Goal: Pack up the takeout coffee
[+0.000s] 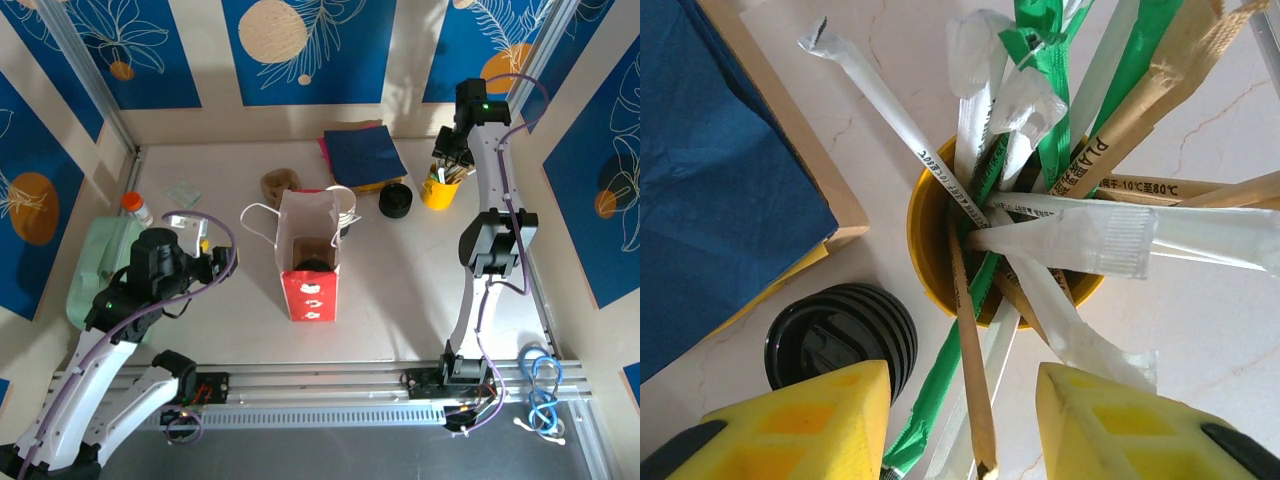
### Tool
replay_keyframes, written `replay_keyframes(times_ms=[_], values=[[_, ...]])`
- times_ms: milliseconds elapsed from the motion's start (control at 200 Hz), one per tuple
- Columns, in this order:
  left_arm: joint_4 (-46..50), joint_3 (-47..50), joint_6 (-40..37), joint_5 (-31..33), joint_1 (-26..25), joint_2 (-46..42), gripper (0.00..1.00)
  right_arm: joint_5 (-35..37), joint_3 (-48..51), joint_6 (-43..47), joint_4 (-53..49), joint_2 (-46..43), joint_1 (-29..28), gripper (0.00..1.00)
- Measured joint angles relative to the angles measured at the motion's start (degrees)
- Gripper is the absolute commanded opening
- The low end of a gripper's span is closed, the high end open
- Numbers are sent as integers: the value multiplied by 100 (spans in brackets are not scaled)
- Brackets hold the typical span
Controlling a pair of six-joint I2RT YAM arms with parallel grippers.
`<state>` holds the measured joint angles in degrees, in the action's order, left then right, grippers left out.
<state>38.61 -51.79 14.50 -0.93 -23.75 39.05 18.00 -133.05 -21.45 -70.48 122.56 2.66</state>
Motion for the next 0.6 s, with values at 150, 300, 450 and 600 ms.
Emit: replay_keyframes(times_ms=[150, 300, 450, 600], values=[[0, 2, 0, 0, 0, 0, 69, -20, -13, 4, -37, 70, 4, 35], [0, 2, 0, 0, 0, 0, 70, -39, -68, 2, -74, 125, 4, 29], [-2, 2, 0, 0, 0, 0, 70, -42, -92, 26, -94, 127, 4, 24], [0, 2, 0, 0, 0, 2, 71, -66, -125, 52, -118, 129, 4, 20]])
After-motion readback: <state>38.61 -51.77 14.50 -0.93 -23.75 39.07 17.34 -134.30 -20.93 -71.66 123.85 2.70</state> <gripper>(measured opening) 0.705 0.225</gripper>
